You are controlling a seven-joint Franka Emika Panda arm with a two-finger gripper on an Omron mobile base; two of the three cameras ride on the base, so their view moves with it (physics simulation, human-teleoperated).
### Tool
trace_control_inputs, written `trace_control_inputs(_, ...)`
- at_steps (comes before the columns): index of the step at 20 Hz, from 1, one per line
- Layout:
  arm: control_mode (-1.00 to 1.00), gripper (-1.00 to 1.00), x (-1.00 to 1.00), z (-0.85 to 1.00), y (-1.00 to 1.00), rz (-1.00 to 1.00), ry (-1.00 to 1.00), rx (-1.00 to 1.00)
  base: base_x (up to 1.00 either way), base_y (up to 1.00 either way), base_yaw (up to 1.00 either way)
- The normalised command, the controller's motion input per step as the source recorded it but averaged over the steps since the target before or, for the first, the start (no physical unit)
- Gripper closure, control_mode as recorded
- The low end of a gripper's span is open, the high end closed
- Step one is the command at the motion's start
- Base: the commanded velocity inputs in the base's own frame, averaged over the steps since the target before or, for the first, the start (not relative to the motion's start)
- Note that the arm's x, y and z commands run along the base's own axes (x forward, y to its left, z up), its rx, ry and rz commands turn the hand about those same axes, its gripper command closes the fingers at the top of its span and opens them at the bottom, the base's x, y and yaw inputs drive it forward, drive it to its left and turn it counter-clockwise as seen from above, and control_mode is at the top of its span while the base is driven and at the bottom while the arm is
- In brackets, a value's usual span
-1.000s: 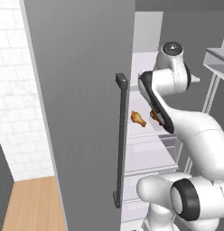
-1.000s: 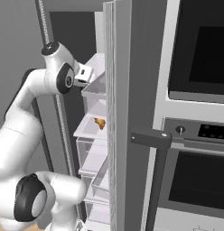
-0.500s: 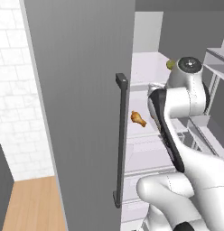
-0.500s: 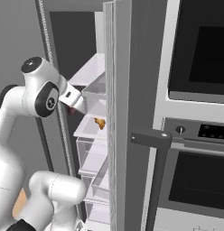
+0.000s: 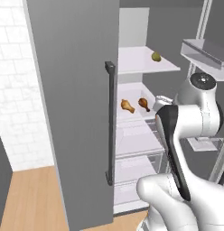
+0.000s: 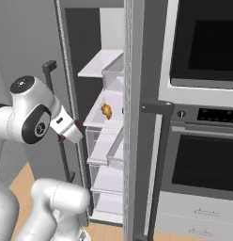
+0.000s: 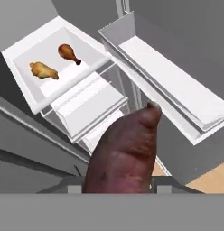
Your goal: Place one potato and one chicken drumstick in each tupperware on the nearby counter, to pack two identical lunches.
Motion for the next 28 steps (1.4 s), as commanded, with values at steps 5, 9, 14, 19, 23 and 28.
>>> trace_control_inputs(5,1.0,1.0,0.0,0.0,0.0,0.0,0.0,0.0,-1.0,-0.04,0.0)
trace_control_inputs(9,1.0,1.0,0.0,0.0,0.0,0.0,0.0,0.0,-0.93,-0.54,0.0)
trace_control_inputs(14,1.0,1.0,0.0,0.0,0.0,0.0,0.0,0.0,-0.06,-0.98,0.02)
trace_control_inputs(19,1.0,1.0,0.0,0.0,0.0,0.0,0.0,0.0,0.03,-1.0,0.05)
trace_control_inputs(23,1.0,1.0,0.0,0.0,0.0,0.0,0.0,0.0,0.05,-1.0,0.05)
trace_control_inputs(28,1.0,1.0,0.0,0.0,0.0,0.0,0.0,0.0,0.13,-1.0,0.06)
